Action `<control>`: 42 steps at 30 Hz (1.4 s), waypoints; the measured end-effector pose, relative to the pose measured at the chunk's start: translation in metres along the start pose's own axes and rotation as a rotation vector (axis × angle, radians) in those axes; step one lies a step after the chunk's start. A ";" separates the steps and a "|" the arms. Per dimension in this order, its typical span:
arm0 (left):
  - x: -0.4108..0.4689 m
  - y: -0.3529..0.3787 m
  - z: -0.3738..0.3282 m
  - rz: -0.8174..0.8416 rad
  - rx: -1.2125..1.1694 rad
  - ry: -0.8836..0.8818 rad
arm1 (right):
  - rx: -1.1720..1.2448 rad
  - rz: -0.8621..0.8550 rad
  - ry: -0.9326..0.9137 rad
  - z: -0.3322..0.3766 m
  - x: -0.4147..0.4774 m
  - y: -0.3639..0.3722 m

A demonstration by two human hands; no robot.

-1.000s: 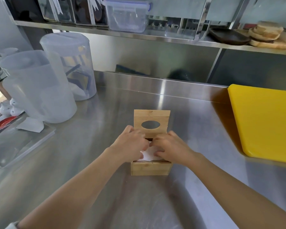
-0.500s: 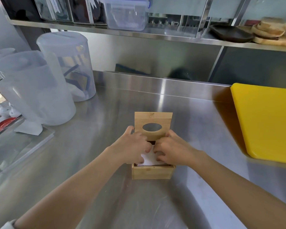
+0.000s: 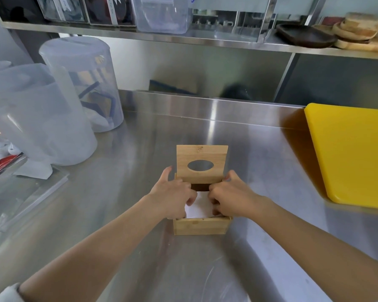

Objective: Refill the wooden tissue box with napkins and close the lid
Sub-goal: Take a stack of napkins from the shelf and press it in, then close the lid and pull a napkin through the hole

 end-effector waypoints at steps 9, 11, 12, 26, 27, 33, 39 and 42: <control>-0.034 -0.016 0.035 -0.425 -1.063 0.256 | 0.819 -0.755 0.033 -0.045 -0.049 -0.004; -0.038 -0.010 0.052 -0.623 -1.325 0.097 | 1.168 -0.730 0.185 -0.062 -0.046 0.008; -0.039 -0.004 0.060 -0.697 -1.395 -0.020 | 1.288 -0.710 0.222 -0.067 -0.043 0.013; -0.018 0.006 0.059 -0.794 -1.395 -0.130 | 1.623 -0.715 -0.048 -0.067 -0.017 0.006; -0.018 0.006 0.059 -0.806 -1.370 -0.129 | 1.595 -0.724 -0.056 -0.067 -0.019 0.006; -0.020 0.016 0.047 -0.729 -1.541 0.044 | 1.552 -0.630 -0.036 -0.053 -0.026 0.017; -0.004 0.041 0.033 -0.244 -1.844 0.040 | 1.808 -0.346 -0.024 -0.043 -0.022 0.033; 0.003 0.046 0.017 -0.020 -1.884 0.128 | 1.793 -0.118 -0.070 -0.028 -0.017 0.042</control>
Point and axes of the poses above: each hand's wrist, its own x-axis towards the middle knuckle, its own y-axis out of the palm, z = x × y, the point moved 7 cm from there along x, towards the middle knuckle, and after that the axes turned 14 degrees about z, right-handed, at the moved point
